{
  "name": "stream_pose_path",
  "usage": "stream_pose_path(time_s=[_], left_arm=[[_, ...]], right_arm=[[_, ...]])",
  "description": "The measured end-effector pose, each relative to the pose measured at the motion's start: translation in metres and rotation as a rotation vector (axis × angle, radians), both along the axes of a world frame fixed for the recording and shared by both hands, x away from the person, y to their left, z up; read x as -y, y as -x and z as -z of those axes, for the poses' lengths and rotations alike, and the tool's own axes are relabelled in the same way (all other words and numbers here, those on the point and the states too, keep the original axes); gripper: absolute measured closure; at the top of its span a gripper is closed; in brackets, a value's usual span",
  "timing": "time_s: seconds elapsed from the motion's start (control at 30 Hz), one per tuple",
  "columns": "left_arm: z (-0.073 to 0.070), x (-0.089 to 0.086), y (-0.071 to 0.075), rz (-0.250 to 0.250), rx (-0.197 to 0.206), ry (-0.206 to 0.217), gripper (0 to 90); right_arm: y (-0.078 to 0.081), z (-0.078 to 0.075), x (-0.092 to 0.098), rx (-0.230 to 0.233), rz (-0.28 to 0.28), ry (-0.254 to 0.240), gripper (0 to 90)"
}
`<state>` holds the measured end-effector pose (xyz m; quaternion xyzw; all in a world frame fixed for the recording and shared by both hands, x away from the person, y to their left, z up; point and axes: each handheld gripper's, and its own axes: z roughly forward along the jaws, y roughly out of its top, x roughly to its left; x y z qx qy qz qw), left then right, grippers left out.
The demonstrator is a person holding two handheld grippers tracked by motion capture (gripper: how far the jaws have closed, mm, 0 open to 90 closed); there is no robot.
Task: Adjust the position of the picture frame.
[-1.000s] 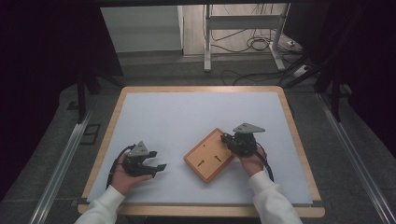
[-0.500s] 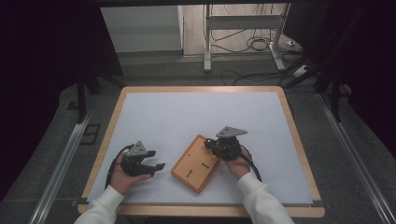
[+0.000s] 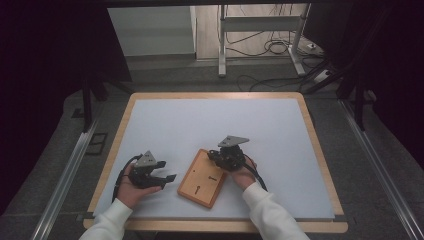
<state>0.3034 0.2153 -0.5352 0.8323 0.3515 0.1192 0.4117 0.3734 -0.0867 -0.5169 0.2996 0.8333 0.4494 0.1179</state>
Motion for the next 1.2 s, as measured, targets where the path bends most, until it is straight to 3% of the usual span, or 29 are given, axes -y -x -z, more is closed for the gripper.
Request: stream_pose_path(time_s=[0.27, 0.37, 0.4, 0.43, 0.5, 0.53, 0.73, 0.8, 0.97, 1.13, 1.2], left_arm=[[0.001, 0.0, 0.0, 0.0, -0.002, -0.004, 30.6], [0.001, -0.001, 0.0, 0.0, -0.001, -0.003, 30.6], [0.0, -0.001, 0.0, 0.001, 0.0, -0.003, 30.7], [0.0, -0.001, 0.0, 0.001, 0.001, -0.001, 30.7], [-0.001, -0.002, 0.0, 0.0, 0.003, 0.002, 30.7], [-0.001, -0.002, 0.0, -0.001, 0.004, 0.003, 30.7], [-0.001, 0.0, 0.001, 0.009, 0.004, -0.007, 30.6], [-0.002, 0.0, 0.002, 0.01, 0.007, -0.009, 30.6], [-0.002, 0.0, 0.001, 0.002, 0.002, -0.001, 32.0], [-0.004, 0.0, 0.002, 0.001, 0.004, -0.001, 39.9], [-0.006, -0.001, 0.004, 0.003, 0.004, 0.013, 50.2]], right_arm=[[-0.001, 0.005, -0.012, -0.006, -0.025, 0.015, 82.2], [0.0, 0.004, -0.009, -0.026, -0.039, -0.014, 71.6], [0.0, 0.001, -0.007, -0.03, -0.033, -0.025, 67.3], [0.003, -0.006, 0.0, -0.007, 0.004, -0.012, 55.2], [0.004, -0.009, 0.003, -0.005, 0.018, -0.017, 50.7], [0.007, -0.015, 0.014, -0.014, 0.043, -0.037, 44.4], [0.021, -0.027, 0.046, 0.009, 0.107, -0.036, 36.2], [0.027, -0.029, 0.068, 0.0, 0.149, -0.033, 33.9], [0.036, -0.026, 0.094, -0.013, 0.201, -0.029, 32.5], [0.048, -0.019, 0.121, -0.038, 0.264, -0.036, 31.9], [0.055, -0.017, 0.128, -0.038, 0.271, -0.033, 31.6]])
